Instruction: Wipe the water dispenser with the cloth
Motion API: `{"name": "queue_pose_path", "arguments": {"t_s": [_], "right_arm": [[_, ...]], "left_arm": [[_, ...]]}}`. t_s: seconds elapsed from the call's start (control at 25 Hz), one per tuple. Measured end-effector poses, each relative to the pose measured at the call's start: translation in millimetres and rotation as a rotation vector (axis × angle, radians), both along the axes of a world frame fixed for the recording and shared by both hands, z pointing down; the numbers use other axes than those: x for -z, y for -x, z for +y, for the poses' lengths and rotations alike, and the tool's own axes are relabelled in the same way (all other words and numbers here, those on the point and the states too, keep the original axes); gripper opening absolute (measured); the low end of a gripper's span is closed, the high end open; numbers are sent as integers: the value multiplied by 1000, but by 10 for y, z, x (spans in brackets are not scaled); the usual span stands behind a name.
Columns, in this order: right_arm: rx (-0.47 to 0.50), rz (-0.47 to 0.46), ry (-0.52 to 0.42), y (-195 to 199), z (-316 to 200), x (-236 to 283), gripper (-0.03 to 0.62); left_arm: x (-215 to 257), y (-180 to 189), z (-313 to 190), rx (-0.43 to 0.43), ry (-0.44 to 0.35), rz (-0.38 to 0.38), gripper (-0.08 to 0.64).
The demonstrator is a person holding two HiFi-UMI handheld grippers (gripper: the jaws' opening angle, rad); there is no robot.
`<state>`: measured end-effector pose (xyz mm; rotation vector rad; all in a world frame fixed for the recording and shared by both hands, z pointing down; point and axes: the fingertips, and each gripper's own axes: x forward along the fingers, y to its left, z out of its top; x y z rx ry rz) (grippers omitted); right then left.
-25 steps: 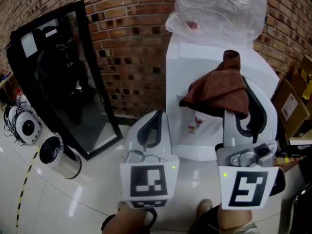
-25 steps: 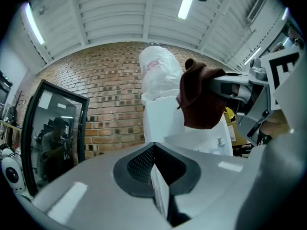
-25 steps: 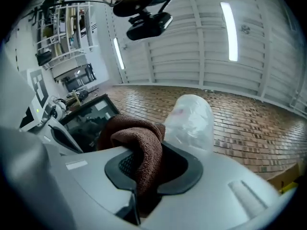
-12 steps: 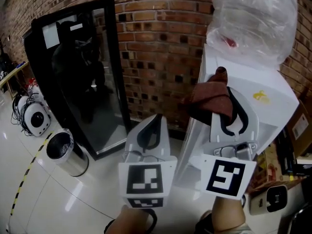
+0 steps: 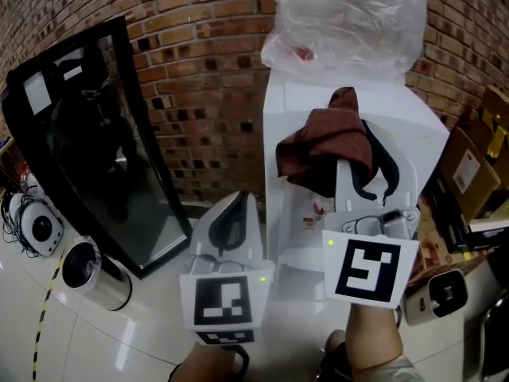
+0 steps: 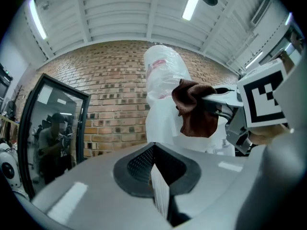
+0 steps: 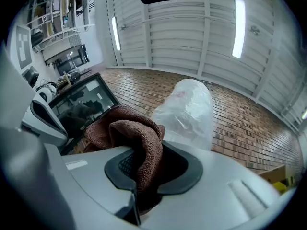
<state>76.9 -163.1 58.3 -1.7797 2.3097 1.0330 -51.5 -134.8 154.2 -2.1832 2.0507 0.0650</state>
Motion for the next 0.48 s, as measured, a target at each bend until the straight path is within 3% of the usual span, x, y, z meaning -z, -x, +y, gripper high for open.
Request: {"name": "queue_pose_path", "arguments": {"t_s": [0.48], "right_arm": [[-200, -55, 12, -1146, -132, 41, 84]], "left_arm": [[-108, -810, -104, -161, 16, -48, 0]]}}
